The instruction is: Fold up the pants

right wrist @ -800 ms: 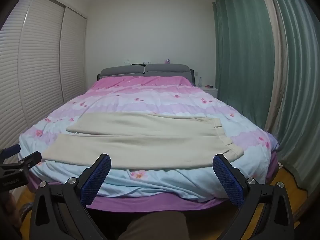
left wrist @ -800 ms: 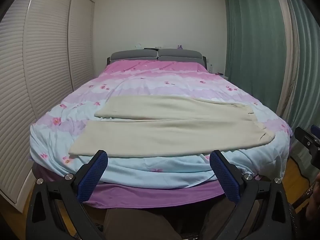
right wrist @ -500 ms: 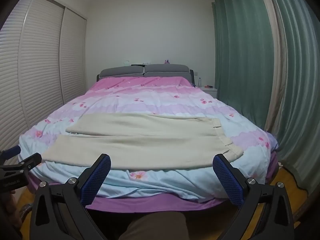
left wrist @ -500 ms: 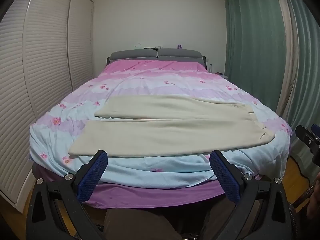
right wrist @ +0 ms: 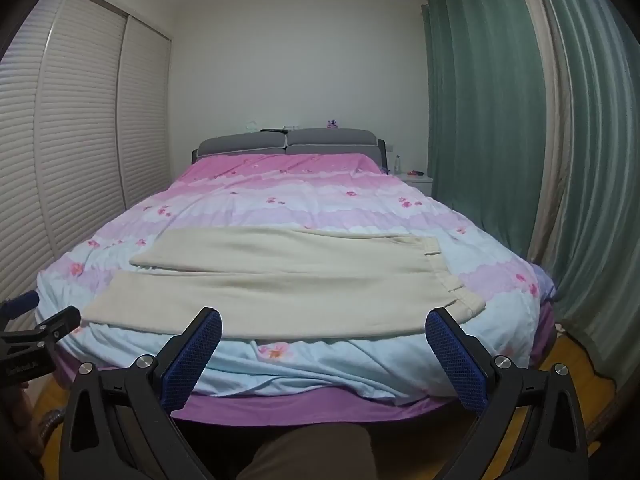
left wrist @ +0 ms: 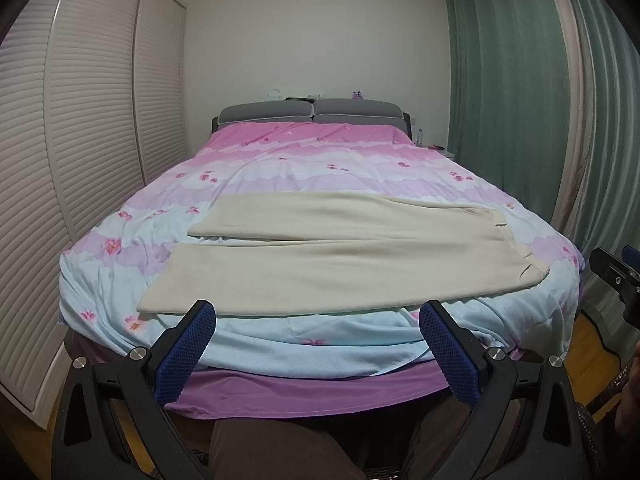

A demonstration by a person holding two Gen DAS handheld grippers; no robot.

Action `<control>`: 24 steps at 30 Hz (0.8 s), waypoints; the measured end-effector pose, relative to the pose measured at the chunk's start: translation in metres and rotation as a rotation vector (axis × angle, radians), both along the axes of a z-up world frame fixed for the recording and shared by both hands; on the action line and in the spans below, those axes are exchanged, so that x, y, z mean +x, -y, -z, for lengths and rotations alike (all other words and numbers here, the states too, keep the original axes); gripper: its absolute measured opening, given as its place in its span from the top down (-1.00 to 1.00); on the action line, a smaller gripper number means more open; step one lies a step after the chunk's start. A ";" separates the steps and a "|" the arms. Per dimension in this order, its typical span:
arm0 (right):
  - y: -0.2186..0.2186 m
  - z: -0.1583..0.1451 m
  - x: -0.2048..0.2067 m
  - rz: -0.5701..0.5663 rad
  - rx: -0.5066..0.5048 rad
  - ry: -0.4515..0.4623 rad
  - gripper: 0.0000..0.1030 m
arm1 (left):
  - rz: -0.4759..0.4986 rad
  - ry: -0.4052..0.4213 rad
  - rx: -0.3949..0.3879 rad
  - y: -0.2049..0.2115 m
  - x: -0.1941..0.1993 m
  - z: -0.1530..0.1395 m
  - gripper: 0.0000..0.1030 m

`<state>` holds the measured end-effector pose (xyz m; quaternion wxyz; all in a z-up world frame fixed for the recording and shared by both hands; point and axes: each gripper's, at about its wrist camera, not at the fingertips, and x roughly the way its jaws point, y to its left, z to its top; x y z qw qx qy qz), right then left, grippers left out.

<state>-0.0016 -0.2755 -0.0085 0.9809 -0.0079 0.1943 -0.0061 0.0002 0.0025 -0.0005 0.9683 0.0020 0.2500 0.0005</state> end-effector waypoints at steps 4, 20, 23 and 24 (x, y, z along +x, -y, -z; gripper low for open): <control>0.004 0.000 0.001 0.005 -0.001 0.006 -1.00 | 0.000 0.000 0.001 0.001 0.000 0.000 -1.00; 0.007 -0.002 0.000 0.008 -0.003 0.009 -1.00 | -0.002 0.004 0.009 0.001 0.001 -0.001 -1.00; 0.010 -0.002 0.000 0.011 -0.002 0.009 -1.00 | -0.002 0.006 0.013 0.001 0.001 -0.001 -1.00; 0.013 -0.001 0.002 0.013 -0.002 0.009 -1.00 | -0.001 0.006 0.014 0.001 0.001 -0.001 -1.00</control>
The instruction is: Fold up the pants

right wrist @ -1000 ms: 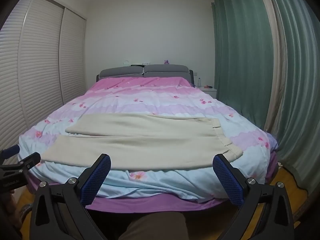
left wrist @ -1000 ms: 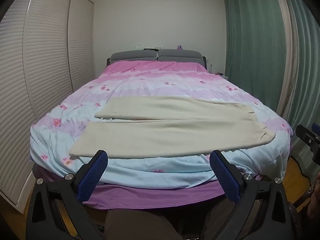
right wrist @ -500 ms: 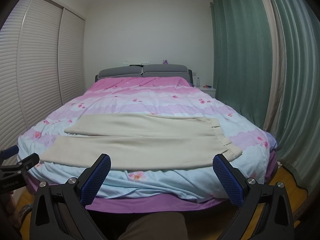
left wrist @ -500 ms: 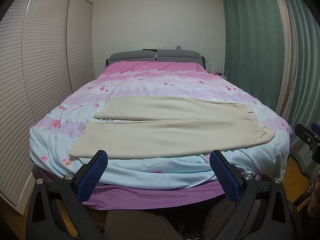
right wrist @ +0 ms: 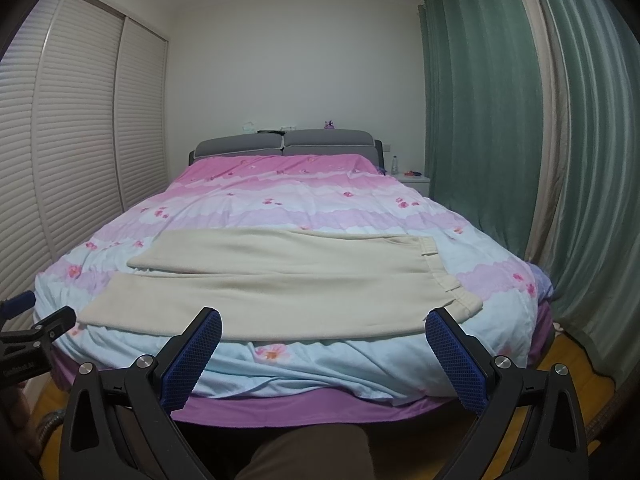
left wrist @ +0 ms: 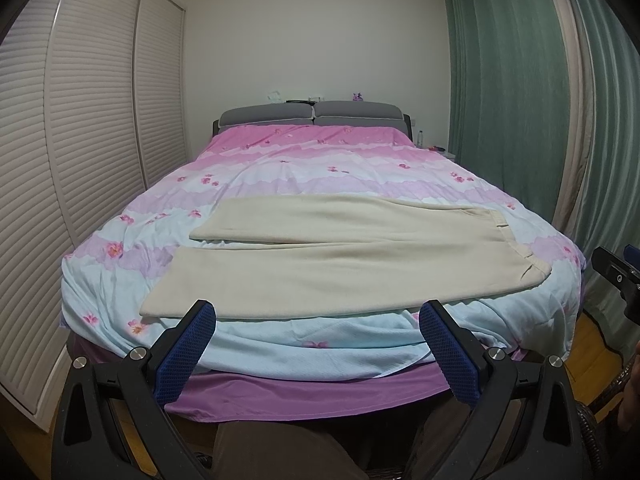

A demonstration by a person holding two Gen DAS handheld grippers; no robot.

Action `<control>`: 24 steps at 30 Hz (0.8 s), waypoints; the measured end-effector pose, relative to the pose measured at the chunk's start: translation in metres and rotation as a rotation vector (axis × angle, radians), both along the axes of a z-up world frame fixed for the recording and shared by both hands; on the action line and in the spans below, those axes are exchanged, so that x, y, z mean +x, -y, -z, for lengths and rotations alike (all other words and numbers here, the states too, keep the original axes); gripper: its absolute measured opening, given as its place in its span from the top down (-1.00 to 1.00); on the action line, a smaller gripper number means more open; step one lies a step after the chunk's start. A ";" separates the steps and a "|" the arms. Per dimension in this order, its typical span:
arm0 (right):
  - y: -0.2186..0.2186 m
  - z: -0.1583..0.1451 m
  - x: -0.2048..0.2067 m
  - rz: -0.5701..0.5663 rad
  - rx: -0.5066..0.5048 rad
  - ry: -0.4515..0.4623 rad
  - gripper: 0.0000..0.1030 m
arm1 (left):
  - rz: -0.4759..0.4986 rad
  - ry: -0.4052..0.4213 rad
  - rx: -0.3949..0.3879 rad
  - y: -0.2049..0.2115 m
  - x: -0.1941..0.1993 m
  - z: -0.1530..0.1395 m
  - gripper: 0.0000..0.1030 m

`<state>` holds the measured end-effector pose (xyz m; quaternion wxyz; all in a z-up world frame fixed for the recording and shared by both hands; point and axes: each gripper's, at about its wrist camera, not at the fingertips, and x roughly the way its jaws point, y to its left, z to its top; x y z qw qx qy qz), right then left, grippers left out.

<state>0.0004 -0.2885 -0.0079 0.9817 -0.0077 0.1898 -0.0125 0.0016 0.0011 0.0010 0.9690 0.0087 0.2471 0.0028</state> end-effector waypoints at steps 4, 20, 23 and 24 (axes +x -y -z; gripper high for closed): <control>0.000 0.000 0.000 0.001 0.001 0.001 -1.00 | 0.003 0.000 0.000 0.000 0.000 0.000 -1.00; -0.001 -0.001 -0.001 0.001 0.001 0.000 -1.00 | 0.003 0.000 0.001 -0.002 0.000 0.000 -1.00; -0.001 -0.001 0.000 0.000 0.002 0.001 -1.00 | 0.003 0.000 0.001 -0.001 0.000 0.000 -1.00; -0.001 -0.001 -0.001 0.000 0.002 0.001 -1.00 | 0.002 0.000 0.000 -0.001 0.000 0.000 -1.00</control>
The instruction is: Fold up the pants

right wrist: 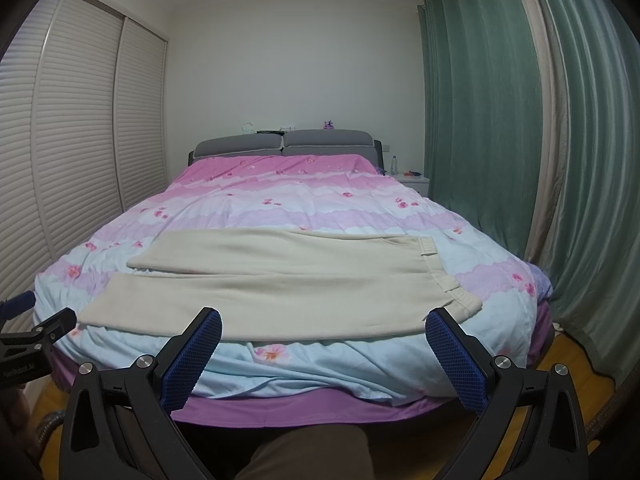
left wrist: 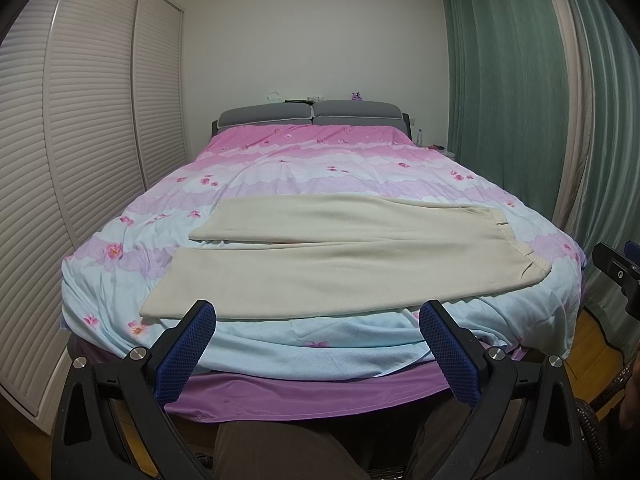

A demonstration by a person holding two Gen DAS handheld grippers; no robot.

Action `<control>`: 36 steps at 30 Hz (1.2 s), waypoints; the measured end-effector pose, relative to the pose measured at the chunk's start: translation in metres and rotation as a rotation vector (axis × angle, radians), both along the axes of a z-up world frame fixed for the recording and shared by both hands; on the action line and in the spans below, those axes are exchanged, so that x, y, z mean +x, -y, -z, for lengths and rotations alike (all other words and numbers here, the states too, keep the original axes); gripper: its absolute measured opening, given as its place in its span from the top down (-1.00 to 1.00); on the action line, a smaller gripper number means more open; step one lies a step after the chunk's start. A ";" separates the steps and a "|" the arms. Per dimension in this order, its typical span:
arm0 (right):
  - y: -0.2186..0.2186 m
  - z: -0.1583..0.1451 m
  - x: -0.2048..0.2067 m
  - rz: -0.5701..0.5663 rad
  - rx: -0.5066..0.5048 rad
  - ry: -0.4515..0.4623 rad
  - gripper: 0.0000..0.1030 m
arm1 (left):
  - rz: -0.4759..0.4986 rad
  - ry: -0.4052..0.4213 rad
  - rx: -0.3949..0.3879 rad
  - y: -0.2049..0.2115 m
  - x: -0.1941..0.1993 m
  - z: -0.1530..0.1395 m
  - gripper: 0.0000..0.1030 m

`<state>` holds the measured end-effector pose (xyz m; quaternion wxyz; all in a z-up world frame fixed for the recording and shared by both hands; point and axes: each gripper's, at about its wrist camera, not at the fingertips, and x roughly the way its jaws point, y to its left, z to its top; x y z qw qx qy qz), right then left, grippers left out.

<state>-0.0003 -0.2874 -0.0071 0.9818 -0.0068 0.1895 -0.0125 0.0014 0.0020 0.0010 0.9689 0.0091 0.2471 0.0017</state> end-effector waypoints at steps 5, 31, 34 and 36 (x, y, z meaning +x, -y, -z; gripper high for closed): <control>0.000 0.000 0.000 0.000 0.000 0.000 -1.00 | 0.002 -0.001 0.001 -0.001 0.000 0.000 -1.00; 0.001 0.000 0.001 0.002 0.001 -0.002 -1.00 | 0.018 0.003 0.016 0.006 0.000 -0.001 -1.00; 0.001 -0.001 0.002 0.002 0.002 0.001 -1.00 | 0.017 0.003 0.017 0.007 0.007 0.000 -1.00; 0.000 -0.003 0.004 0.007 0.003 0.003 -1.00 | 0.018 0.002 0.024 0.010 0.012 0.001 -1.00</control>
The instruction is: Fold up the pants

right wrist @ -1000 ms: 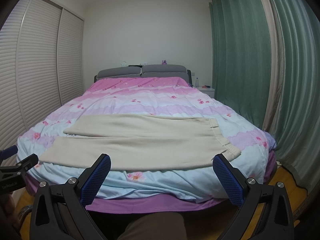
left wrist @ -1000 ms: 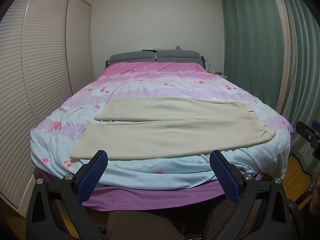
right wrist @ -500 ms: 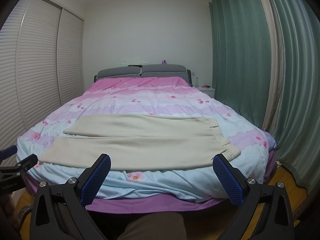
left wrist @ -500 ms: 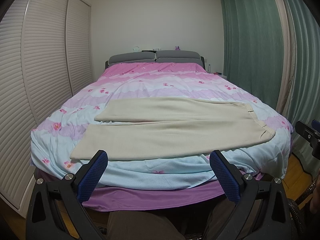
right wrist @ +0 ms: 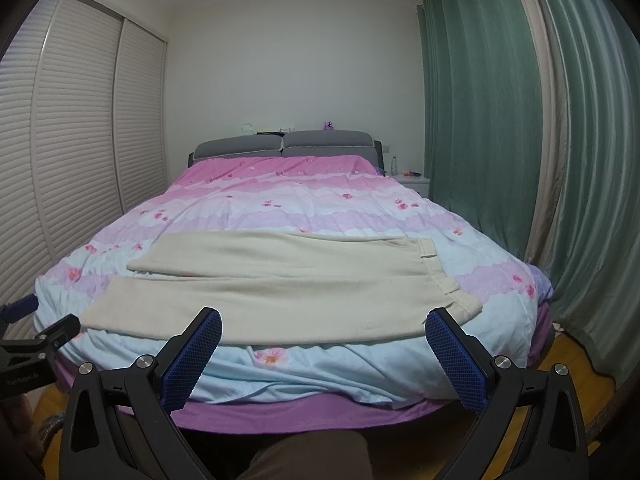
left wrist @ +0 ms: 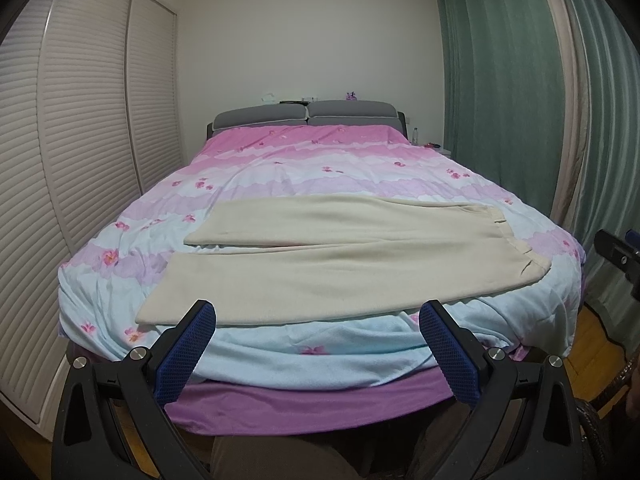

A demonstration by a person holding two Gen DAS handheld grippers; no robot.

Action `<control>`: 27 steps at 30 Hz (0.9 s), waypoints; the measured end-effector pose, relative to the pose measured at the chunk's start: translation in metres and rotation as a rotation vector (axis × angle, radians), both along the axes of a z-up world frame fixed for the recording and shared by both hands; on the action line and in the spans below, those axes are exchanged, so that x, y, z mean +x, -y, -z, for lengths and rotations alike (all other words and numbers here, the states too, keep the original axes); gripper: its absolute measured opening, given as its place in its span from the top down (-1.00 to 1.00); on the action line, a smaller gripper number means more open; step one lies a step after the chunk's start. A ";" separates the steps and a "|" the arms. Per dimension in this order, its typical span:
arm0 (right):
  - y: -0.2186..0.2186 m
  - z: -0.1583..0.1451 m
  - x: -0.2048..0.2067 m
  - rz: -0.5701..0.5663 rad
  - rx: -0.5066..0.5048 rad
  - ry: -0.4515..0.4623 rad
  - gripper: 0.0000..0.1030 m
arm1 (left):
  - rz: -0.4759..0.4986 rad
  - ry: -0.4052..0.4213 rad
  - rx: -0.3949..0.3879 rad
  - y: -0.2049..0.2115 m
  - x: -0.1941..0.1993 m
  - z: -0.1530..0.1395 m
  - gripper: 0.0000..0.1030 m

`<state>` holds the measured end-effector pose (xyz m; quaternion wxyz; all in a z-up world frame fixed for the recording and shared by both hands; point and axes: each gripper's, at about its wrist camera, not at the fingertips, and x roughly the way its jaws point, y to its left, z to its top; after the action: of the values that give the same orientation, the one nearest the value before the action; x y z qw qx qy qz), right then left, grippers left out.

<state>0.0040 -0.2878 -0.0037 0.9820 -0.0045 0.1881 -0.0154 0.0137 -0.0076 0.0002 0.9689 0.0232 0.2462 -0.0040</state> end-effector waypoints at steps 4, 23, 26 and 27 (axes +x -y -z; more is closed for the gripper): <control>0.001 -0.006 0.011 -0.001 -0.001 -0.007 -1.00 | 0.015 -0.015 0.003 0.010 0.022 0.000 -1.00; 0.066 -0.028 0.149 0.085 -0.057 -0.044 -1.00 | 0.165 -0.045 0.069 0.117 0.202 -0.030 -1.00; 0.084 -0.033 0.180 0.097 -0.073 -0.049 -1.00 | 0.207 -0.054 0.074 0.151 0.243 -0.035 -1.00; 0.091 -0.035 0.190 0.099 -0.079 -0.048 -1.00 | 0.218 -0.053 0.076 0.158 0.252 -0.035 -1.00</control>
<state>0.1939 -0.3788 0.0315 0.9743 -0.0343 0.2108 -0.0710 0.2659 -0.1659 0.0353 0.9543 0.0866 0.2678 -0.1004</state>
